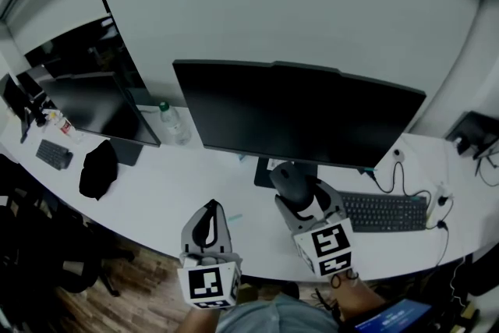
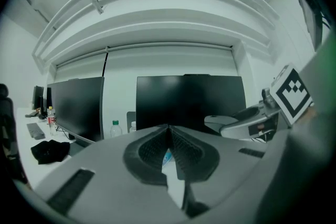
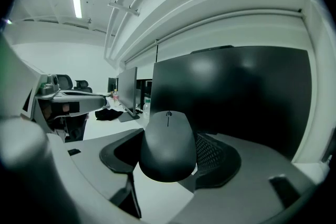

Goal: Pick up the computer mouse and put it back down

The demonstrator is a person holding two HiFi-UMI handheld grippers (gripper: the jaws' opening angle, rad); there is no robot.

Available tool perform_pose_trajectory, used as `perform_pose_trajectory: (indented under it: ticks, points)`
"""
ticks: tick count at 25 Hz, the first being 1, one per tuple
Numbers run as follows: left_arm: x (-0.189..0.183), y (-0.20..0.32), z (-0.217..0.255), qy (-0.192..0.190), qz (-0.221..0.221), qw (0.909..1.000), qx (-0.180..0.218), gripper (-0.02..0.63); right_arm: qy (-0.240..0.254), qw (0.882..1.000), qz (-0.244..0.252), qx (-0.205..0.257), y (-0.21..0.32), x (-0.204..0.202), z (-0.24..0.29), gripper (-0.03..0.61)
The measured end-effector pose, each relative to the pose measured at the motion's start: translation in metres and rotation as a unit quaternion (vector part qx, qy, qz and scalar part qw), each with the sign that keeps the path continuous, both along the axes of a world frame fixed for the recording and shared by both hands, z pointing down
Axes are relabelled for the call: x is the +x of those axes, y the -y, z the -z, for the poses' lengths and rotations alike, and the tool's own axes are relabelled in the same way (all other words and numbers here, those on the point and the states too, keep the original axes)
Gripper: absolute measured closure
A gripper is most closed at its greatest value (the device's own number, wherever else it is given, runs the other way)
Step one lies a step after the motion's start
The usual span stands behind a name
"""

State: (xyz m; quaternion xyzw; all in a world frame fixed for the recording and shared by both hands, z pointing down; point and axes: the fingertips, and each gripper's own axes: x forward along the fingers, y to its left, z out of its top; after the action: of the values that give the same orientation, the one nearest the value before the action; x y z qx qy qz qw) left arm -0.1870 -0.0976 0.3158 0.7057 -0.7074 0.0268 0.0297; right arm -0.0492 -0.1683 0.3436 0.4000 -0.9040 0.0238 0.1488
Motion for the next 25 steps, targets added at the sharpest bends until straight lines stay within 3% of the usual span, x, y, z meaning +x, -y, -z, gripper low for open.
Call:
perform_pose_trajectory:
  ticks: [25]
  points:
    - [-0.03,0.013,-0.038,-0.007,-0.009,0.9987,-0.049,0.609,-0.019,0.997,0.009,-0.07,0.002,-0.038,-0.071,0.276]
